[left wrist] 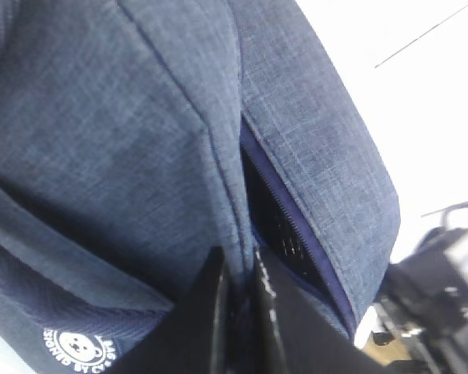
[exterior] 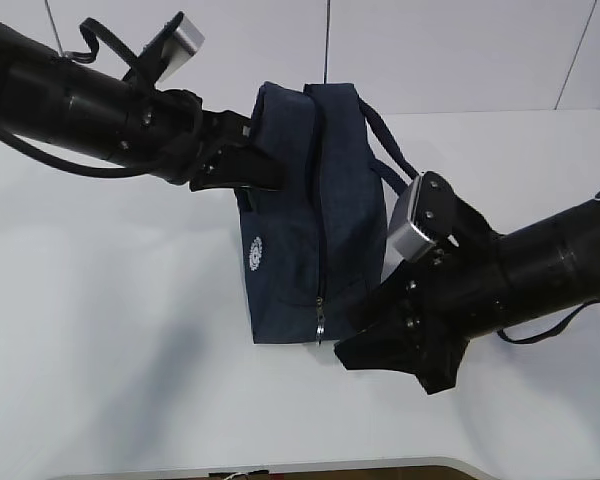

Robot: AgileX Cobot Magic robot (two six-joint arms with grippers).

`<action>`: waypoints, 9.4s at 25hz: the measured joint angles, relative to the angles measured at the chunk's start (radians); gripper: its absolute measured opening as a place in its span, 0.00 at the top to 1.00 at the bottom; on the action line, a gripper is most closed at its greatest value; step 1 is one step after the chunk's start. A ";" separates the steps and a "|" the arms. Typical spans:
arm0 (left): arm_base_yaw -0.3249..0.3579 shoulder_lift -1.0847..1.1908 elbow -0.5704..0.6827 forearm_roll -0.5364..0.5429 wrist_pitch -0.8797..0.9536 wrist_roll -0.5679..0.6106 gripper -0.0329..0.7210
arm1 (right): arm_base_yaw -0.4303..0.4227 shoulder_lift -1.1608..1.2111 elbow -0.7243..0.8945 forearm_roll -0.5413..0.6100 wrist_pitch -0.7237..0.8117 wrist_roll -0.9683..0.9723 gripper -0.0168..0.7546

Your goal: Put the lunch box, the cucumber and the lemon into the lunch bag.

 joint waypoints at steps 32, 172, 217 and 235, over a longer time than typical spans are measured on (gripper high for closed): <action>0.000 0.000 0.000 -0.002 0.015 0.000 0.95 | 0.075 0.220 -0.019 0.399 -0.027 -0.332 0.48; 0.000 0.000 0.000 0.029 0.013 0.000 0.40 | 0.075 0.075 -0.682 -0.723 0.354 1.375 0.97; -0.076 -0.228 0.210 0.092 0.031 -0.089 0.34 | 0.075 0.085 -0.785 -0.758 0.417 1.375 0.97; -0.110 -0.167 0.216 -0.023 -0.161 0.018 0.34 | 0.075 0.085 -0.786 -0.758 0.419 1.375 0.97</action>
